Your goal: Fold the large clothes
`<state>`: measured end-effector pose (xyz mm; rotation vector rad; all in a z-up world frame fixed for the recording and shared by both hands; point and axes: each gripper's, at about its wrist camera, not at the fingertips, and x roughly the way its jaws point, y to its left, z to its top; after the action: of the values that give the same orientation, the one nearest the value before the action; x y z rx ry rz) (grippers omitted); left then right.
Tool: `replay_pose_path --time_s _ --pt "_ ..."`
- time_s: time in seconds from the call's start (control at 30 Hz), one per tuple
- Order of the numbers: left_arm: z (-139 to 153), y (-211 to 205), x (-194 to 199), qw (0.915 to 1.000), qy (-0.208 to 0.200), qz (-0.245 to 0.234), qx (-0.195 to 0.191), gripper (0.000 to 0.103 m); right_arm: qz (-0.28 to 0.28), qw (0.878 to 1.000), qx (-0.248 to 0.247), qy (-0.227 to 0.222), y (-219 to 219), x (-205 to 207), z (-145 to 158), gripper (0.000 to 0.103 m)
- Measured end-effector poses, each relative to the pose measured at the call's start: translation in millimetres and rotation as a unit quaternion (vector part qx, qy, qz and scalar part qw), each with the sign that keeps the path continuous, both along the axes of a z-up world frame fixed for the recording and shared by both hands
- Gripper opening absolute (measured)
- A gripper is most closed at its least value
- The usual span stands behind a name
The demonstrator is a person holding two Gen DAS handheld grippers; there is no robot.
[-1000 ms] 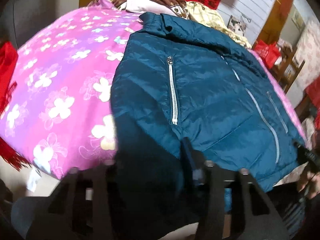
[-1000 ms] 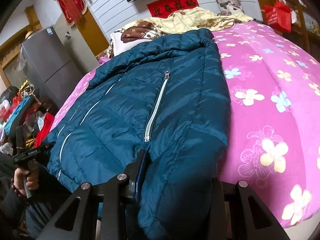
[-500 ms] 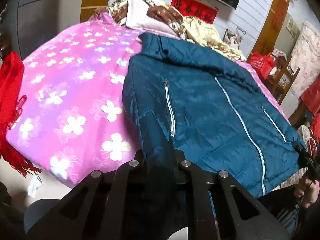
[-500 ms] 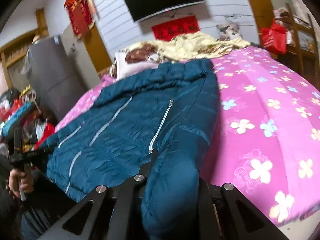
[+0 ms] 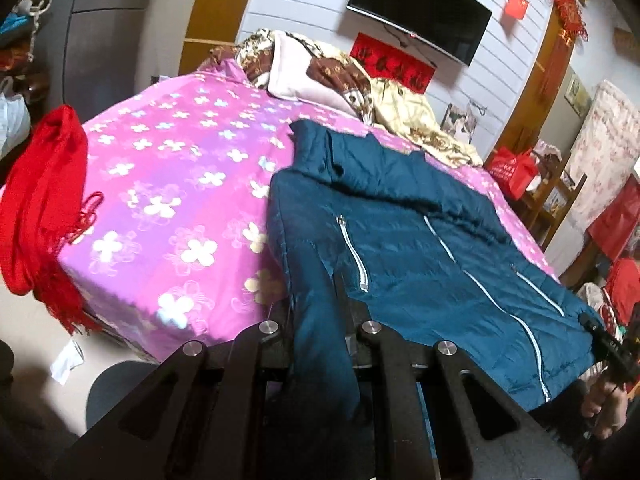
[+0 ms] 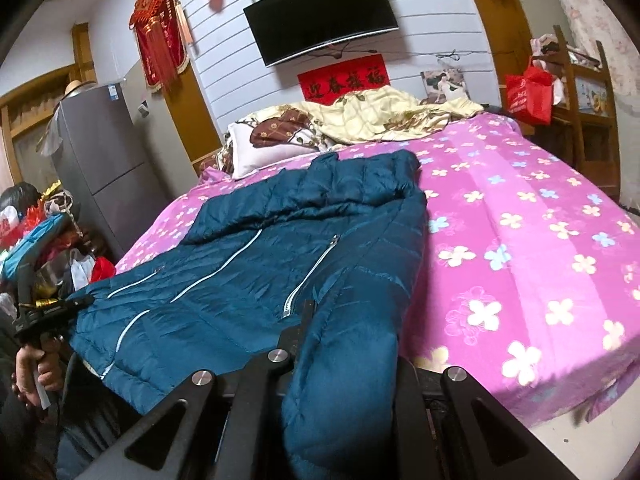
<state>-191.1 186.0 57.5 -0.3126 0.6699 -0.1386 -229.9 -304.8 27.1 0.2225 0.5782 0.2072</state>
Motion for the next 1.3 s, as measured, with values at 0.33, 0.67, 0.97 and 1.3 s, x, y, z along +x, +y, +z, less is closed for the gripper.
replay_pose_path --time_s 0.33,0.67,0.97,1.3 --pt "28.0 4.5 -44.0 0.9992 -0.032 0.021 0.008 0.009 -0.005 1.0 -0.013 -0.023 6.8 -44.7 34.7 0.009" --pt "49.3 9.7 -57.9 0.9972 -0.068 0.031 -0.013 0.009 -0.003 0.998 -0.019 -0.055 7.9 -68.1 53.7 0.009" --pt "40.6 -11.4 -1.9 0.9961 -0.027 0.06 0.059 0.009 -0.006 0.999 -0.014 -0.036 5.4 -35.6 48.6 0.009" --pt "17.5 -27.2 61.7 0.9916 0.023 0.082 0.097 0.009 -0.008 1.0 -0.023 -0.008 4.1 25.8 49.8 0.009"
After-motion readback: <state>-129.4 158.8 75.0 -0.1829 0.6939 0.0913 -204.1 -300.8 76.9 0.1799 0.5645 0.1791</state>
